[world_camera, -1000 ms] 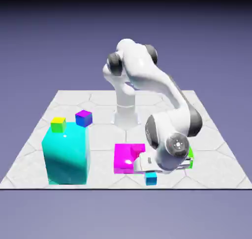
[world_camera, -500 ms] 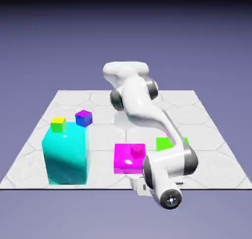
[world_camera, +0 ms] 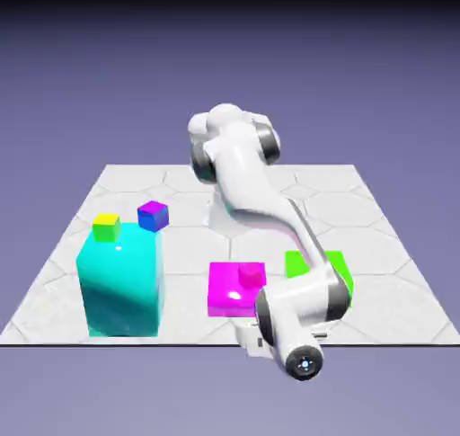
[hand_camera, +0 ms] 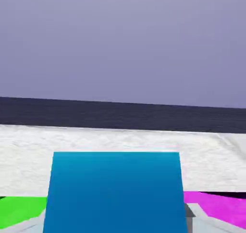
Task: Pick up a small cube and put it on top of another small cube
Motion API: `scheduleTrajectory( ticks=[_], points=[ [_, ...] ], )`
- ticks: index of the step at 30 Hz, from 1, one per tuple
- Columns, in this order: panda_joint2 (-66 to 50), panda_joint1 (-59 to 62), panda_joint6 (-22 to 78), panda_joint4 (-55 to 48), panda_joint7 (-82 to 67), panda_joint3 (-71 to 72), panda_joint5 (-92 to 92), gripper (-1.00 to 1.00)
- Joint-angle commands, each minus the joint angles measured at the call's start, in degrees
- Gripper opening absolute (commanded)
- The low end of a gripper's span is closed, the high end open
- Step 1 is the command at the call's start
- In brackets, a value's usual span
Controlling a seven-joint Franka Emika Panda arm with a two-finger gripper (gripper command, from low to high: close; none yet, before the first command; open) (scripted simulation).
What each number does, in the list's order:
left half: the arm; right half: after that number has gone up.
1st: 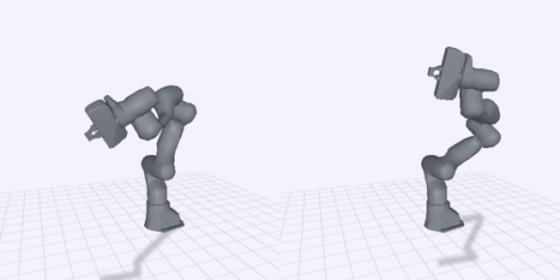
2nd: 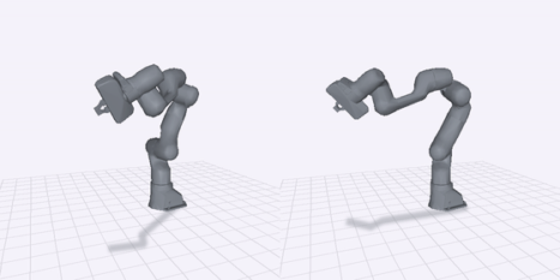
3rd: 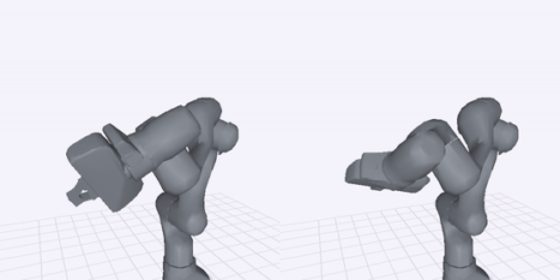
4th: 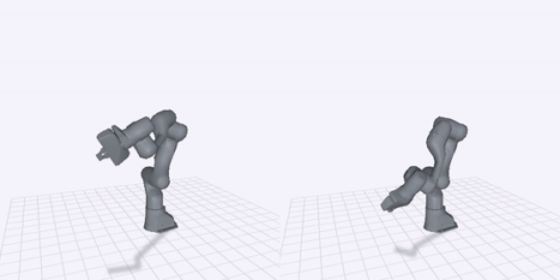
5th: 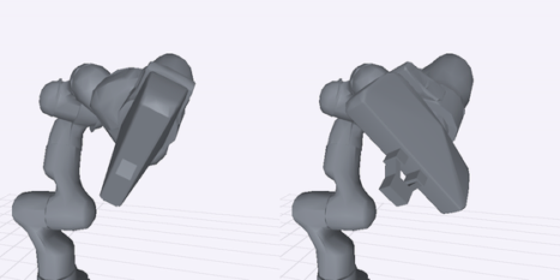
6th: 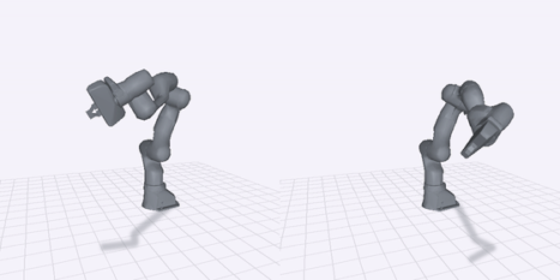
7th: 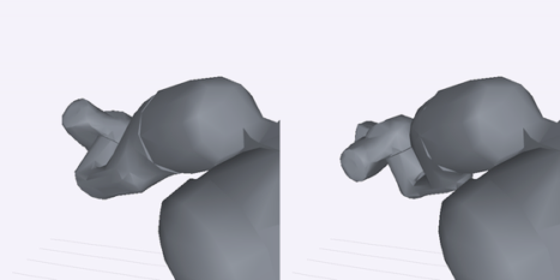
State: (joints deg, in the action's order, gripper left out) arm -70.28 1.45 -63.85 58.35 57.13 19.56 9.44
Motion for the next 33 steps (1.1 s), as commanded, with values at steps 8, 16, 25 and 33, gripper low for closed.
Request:
scheduleTrajectory(
  ticks=[8, 16, 25, 33],
  points=[
    [-5.5, -3.43, 9.56, -15.75, -1.42, -0.12, -0.13, -1.0],
    [8.81, -8.65, 2.69, -0.22, -20.52, -13.49, 5.07, -1.0],
    [26.1, -12.3, -4.33, 17.54, -42.25, -32.18, 13.67, -1.0],
    [41.46, -15.54, -10.57, 33.33, -61.56, -48.79, 21.32, -1.0]
  ],
)
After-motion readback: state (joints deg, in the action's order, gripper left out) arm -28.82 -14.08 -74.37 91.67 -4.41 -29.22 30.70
